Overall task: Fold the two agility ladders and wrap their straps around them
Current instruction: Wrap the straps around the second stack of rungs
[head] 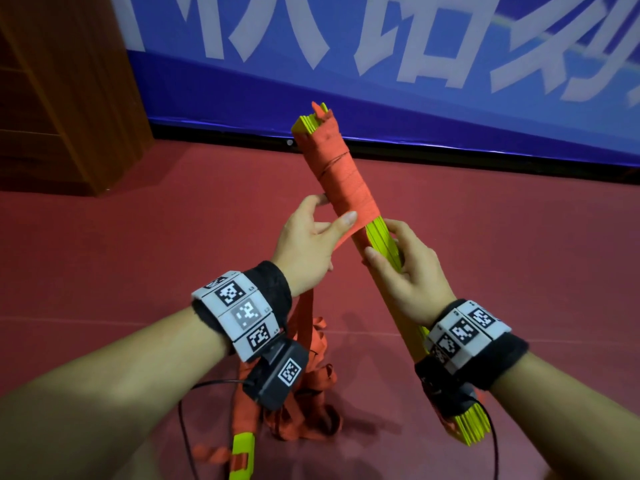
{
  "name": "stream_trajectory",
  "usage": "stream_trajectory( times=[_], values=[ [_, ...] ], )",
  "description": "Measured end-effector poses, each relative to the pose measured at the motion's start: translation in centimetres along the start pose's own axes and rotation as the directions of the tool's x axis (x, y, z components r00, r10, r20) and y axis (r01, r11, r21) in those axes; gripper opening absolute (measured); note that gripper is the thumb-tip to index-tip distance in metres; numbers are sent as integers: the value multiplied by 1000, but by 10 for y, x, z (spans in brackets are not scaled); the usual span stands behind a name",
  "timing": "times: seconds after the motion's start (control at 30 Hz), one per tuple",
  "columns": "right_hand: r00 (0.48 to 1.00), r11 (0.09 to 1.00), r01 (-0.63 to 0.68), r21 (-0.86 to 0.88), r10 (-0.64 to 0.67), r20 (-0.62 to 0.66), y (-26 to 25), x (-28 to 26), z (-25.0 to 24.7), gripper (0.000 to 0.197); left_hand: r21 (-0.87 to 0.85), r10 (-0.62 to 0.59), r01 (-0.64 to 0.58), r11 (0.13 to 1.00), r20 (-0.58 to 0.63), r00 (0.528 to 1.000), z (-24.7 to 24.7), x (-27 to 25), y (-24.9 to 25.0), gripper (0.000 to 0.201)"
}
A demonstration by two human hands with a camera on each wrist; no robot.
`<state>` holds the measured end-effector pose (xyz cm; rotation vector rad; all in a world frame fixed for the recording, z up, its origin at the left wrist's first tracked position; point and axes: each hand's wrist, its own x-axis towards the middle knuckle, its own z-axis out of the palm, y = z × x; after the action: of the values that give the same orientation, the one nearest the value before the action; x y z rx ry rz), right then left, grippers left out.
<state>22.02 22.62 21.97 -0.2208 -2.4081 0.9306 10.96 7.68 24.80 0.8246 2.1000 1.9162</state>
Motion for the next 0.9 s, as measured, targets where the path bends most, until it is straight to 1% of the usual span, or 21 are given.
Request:
stream_trajectory(
  times=[0.07,0.13,0.2,0.33,0.47,0.57,0.6,0.67,0.73,0.8,0.9],
  values=[
    [1000,997,-15,81,14,12,-1,-2,1,39,-21,-8,7,1000,-6,1000,1,-1,1,39],
    [999,984,-35,175,31,27,-5,-4,3,35,-45,-2,2,999,-7,1000,1,-2,2,35],
    [998,974,-55,219,45,48,-8,-5,4,33,-63,10,-11,998,-23,1000,0,-2,2,32],
    [995,976,-76,206,61,77,-8,-5,8,35,-93,18,-27,995,-91,996,2,-5,4,32],
    [984,949,-165,269,139,112,-8,-5,15,42,-57,27,-35,998,-130,991,1,-7,4,36],
    [987,972,-143,185,125,104,-6,-10,22,49,-36,19,-24,999,-140,990,-1,-8,3,38],
    [987,977,-143,161,130,90,-5,-10,23,48,-33,12,-17,999,-147,989,-1,-8,3,39],
    [982,967,-188,171,179,66,-3,-10,23,45,-33,0,-5,999,-159,987,-3,-7,4,40],
    [972,956,-234,179,228,51,-1,-10,22,36,-44,-17,10,999,-163,987,-4,-6,5,40],
    [970,951,-242,191,239,38,0,-10,22,29,-58,-35,26,998,-161,986,-5,-6,5,40],
    [967,933,-248,262,253,15,3,-9,29,36,-94,-56,43,995,-148,987,-5,-8,6,40]
  ],
)
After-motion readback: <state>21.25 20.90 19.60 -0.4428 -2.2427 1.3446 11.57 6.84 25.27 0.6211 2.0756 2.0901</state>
